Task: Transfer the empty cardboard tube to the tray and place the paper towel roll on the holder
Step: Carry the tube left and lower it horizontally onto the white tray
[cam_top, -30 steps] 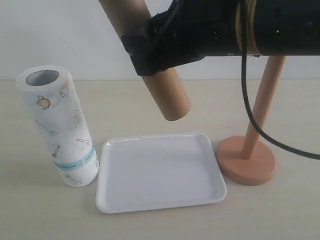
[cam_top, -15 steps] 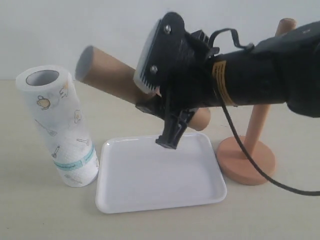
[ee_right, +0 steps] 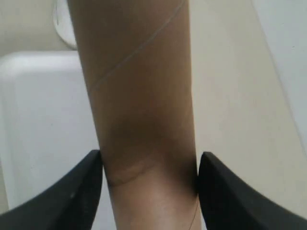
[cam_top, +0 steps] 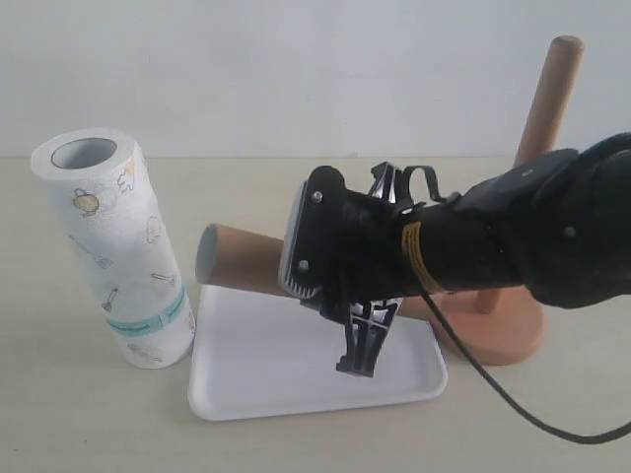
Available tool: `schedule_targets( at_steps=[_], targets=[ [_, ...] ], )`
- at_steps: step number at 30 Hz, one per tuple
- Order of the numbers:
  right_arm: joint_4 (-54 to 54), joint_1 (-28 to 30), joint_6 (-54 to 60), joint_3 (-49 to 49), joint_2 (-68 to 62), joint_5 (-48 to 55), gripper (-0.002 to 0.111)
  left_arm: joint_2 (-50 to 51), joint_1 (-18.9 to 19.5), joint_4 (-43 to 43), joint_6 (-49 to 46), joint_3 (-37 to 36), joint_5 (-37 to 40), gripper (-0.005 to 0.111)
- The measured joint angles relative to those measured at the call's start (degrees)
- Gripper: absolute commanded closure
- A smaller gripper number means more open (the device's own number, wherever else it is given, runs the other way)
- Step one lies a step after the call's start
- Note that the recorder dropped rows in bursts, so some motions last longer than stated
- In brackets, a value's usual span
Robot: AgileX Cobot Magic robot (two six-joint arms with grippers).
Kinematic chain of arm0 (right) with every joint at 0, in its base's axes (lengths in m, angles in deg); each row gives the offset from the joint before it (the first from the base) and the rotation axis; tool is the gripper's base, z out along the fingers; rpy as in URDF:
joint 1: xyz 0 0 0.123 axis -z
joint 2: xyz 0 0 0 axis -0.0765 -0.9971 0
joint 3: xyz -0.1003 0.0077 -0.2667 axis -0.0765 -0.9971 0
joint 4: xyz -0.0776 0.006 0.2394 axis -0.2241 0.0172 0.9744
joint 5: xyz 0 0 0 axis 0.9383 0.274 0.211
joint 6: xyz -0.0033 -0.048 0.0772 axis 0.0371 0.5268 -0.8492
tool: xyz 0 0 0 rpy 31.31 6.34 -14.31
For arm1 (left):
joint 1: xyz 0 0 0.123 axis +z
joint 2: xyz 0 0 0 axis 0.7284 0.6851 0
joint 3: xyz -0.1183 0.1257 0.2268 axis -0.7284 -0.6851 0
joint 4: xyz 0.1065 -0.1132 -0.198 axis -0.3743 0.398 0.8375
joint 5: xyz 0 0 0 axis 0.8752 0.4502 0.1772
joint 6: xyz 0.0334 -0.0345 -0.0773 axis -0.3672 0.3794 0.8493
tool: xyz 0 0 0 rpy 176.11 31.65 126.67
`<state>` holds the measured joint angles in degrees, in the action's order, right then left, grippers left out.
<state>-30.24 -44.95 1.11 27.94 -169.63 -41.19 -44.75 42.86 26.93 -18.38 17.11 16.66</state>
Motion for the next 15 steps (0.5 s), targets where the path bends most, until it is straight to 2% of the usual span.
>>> schedule_targets(
  at_steps=[5, 10, 15],
  targets=[
    [0.0, -2.1, 0.1, 0.0, -3.4, 1.5, 0.108, 0.0, 0.0, 0.0, 0.0, 0.0, 0.0, 0.102],
    [0.0, -5.0, 0.2, 0.0, -6.5, 8.9, 0.108, 0.0, 0.0, 0.0, 0.0, 0.0, 0.0, 0.102],
    [-0.2, -5.5, 0.3, 0.1, -7.7, 9.6, 0.108, 0.0, 0.0, 0.0, 0.0, 0.0, 0.0, 0.102]
  ],
)
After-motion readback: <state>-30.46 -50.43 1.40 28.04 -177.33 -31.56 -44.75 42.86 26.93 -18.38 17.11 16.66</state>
